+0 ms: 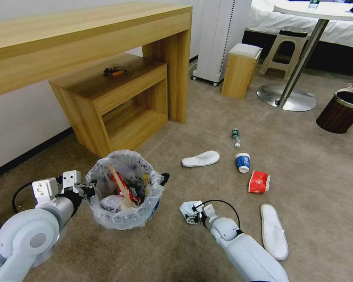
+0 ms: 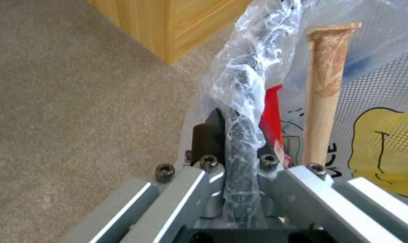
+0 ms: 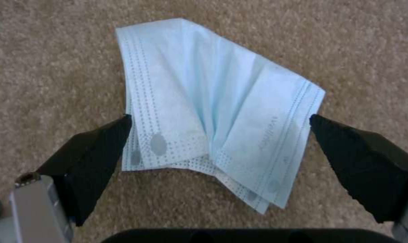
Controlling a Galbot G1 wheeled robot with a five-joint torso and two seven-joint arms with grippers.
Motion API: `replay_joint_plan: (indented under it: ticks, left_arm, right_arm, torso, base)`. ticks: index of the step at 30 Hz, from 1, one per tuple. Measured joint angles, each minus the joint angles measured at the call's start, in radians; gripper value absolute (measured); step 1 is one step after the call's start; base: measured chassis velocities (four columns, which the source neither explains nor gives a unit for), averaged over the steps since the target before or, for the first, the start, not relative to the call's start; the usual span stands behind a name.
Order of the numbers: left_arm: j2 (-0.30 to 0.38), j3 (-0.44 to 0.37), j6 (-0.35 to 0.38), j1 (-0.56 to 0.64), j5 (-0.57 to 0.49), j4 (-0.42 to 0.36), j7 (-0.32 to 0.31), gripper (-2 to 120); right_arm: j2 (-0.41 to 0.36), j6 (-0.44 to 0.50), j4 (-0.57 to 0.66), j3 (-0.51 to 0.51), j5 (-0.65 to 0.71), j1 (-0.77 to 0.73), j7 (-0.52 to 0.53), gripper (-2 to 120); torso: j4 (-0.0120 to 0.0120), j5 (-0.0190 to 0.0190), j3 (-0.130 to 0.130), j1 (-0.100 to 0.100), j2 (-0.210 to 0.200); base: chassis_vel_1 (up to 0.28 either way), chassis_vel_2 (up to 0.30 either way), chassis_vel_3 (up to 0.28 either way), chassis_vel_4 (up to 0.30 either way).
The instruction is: Pick up the trash bin and place the garbage on the floor into it.
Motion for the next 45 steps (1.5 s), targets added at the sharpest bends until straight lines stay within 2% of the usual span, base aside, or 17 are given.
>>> replay_joint_plan:
  ticks: [7, 14, 15, 22, 23, 26, 27, 30, 31, 34, 40, 45]
  left_arm:
    - [0.002, 0.000, 0.000, 0.000, 0.000, -0.001, 0.000, 0]
    - [0.004, 0.000, -0.001, 0.000, -0.001, -0.003, 0.000, 0]
    - [0.004, 0.000, -0.001, 0.000, -0.001, -0.003, 0.000, 0]
    - [0.000, 0.002, -0.001, -0.001, -0.002, -0.004, 0.001, 0]
    - [0.000, 0.002, -0.001, -0.001, -0.002, -0.004, 0.001, 0]
    - [-0.003, 0.005, -0.001, -0.002, -0.001, -0.002, 0.002, 0]
    - [-0.003, 0.005, -0.001, -0.002, -0.001, -0.002, 0.002, 0]
    - [-0.003, 0.005, -0.002, -0.004, 0.002, 0.002, 0.004, 0]
    - [-0.003, 0.005, -0.002, -0.004, 0.002, 0.002, 0.004, 0]
    - [-0.003, 0.007, -0.002, -0.004, 0.005, 0.003, 0.007, 0]
    - [-0.003, 0.007, -0.003, -0.005, 0.009, 0.005, 0.011, 0]
    - [0.000, 0.007, -0.004, -0.004, 0.010, 0.005, 0.014, 0]
  right_arm:
    - [-0.003, 0.015, -0.008, 0.001, -0.018, -0.004, -0.023, 100]
    - [-0.003, 0.017, -0.013, 0.004, -0.034, -0.009, -0.034, 73]
    - [-0.003, 0.017, -0.013, 0.004, -0.034, -0.009, -0.034, 73]
    - [-0.002, 0.024, -0.028, 0.005, -0.044, -0.009, -0.040, 43]
    - [-0.002, 0.024, -0.028, 0.005, -0.044, -0.009, -0.040, 43]
    - [-0.002, 0.028, -0.034, 0.007, -0.047, -0.007, -0.041, 30]
    - [-0.002, 0.028, -0.034, 0.007, -0.047, -0.007, -0.041, 30]
    - [-0.005, 0.031, -0.037, 0.009, -0.050, -0.006, -0.039, 14]
    - [-0.005, 0.031, -0.037, 0.009, -0.050, -0.006, -0.039, 14]
    - [-0.007, 0.034, -0.038, 0.012, -0.050, -0.007, -0.037, 2]
    - [-0.012, 0.038, -0.027, 0.020, -0.051, -0.014, -0.035, 0]
    - [-0.038, 0.057, 0.028, 0.034, -0.028, -0.029, -0.029, 0]
  torso:
    - [0.0000, 0.0000, 0.000, 0.000, 0.000]
    - [0.0001, 0.0000, 0.000, 0.000, 0.000]
    - [0.0001, 0.0000, 0.000, 0.000, 0.000]
    - [0.0002, 0.0002, 0.000, 0.000, 0.000]
    - [0.0002, 0.0002, 0.000, 0.000, 0.000]
    - [0.0003, 0.0003, 0.000, 0.000, 0.000]
    - [0.0003, 0.0003, 0.000, 0.000, 0.000]
    - [0.0000, 0.0000, 0.000, 0.000, 0.000]
    - [0.0000, 0.0000, 0.000, 0.000, 0.000]
    - [0.0000, -0.0001, 0.000, 0.000, 0.000]
    - [-0.0001, 0.0000, 0.000, 0.000, 0.000]
    - [-0.0002, -0.0001, 0.000, 0.000, 0.000]
  base:
    - [0.000, 0.000, 0.000, 0.000]
    - [0.000, 0.000, 0.000, 0.000]
    - [0.000, 0.000, 0.000, 0.000]
    - [0.000, 0.000, 0.000, 0.000]
    - [0.000, 0.000, 0.000, 0.000]
    - [0.000, 0.000, 0.000, 0.000]
    - [0.000, 0.000, 0.000, 0.000]
    - [0.000, 0.000, 0.000, 0.000]
    - [0.000, 0.000, 0.000, 0.000]
    - [0.000, 0.000, 0.000, 0.000]
    - [0.000, 0.000, 0.000, 0.000]
    - [0.000, 0.000, 0.000, 0.000]
